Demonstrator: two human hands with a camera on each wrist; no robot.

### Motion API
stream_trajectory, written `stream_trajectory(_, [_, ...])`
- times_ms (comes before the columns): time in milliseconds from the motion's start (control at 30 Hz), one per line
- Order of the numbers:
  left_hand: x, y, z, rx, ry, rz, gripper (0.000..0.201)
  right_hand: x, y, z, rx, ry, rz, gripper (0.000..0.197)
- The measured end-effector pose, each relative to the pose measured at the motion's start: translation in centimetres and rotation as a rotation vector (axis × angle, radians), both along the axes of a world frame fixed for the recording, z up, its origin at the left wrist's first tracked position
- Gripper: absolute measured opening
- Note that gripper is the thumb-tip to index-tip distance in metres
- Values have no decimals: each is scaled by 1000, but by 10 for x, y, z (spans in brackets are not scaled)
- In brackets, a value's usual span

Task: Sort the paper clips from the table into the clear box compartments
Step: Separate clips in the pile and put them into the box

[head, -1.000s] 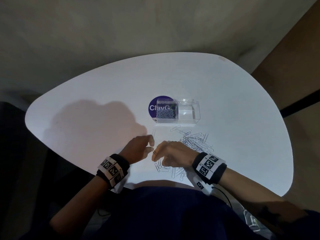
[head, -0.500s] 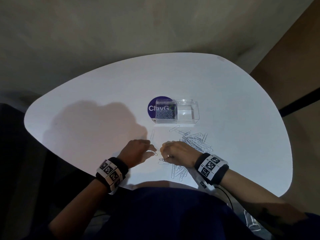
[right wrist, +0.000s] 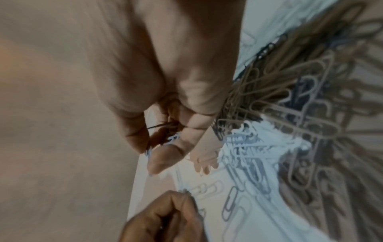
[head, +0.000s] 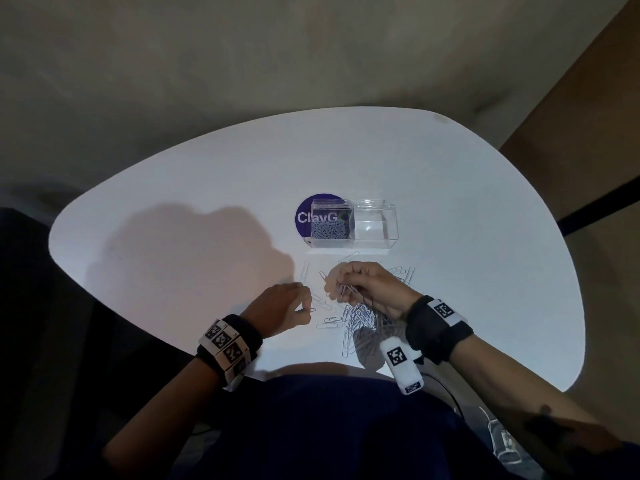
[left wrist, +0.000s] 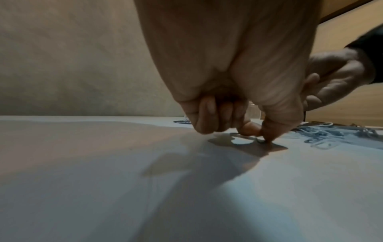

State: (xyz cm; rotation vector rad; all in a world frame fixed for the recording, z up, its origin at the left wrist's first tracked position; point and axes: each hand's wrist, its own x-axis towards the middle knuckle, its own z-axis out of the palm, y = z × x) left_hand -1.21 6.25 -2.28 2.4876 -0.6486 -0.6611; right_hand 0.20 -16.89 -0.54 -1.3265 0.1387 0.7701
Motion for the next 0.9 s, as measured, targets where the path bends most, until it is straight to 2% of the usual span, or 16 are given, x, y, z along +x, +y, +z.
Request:
stream_trajectory(100, [-1,-2,0,-157,149,162,14,2,-1,3,64,74,-113,22])
stream_trajectory(233, [3,-6,13,-462,576,404,12,6,-5,8,180,217,-173,33])
stream_trajectory(300, [5,-8,19,-631,708,491,3,6,-6,11,193,277,-216,39])
stream_trajectory(333, [6,-11,22,-675,739,529,8,6,-7,14,196,281,-227,39])
stream_trajectory(433, [11,-18,24,-691,779,575,25,3,-11,16,106,191,-198,35])
stream_trajectory(467, [12,-21,24,-676,787,554,25,4,-14,15,49,134,-174,37])
stream_trajectory(533, [13,-28,25,-629,795,509,16,5,-21,9,-97,15,-129,27])
stream_trajectory(567, [14,-32,23,-609,790,493,22,5,-24,7,-158,-38,-115,22])
stream_trajectory(633, [14,-39,21,-549,668,426,36,3,-29,6,-240,-116,-118,17])
stream_trajectory(733, [11,-49,25,-348,298,179,21,2,-34,10,-449,-306,-95,7])
stream_trajectory(767, [10,-52,27,-237,164,97,16,2,-35,11,-586,-429,-35,5])
stream_trajectory(833, [9,-58,27,-31,-72,-50,23,3,-36,8,-856,-675,143,5])
stream_trajectory(900, [9,-64,21,90,-195,-152,31,3,-35,7,-996,-786,328,12])
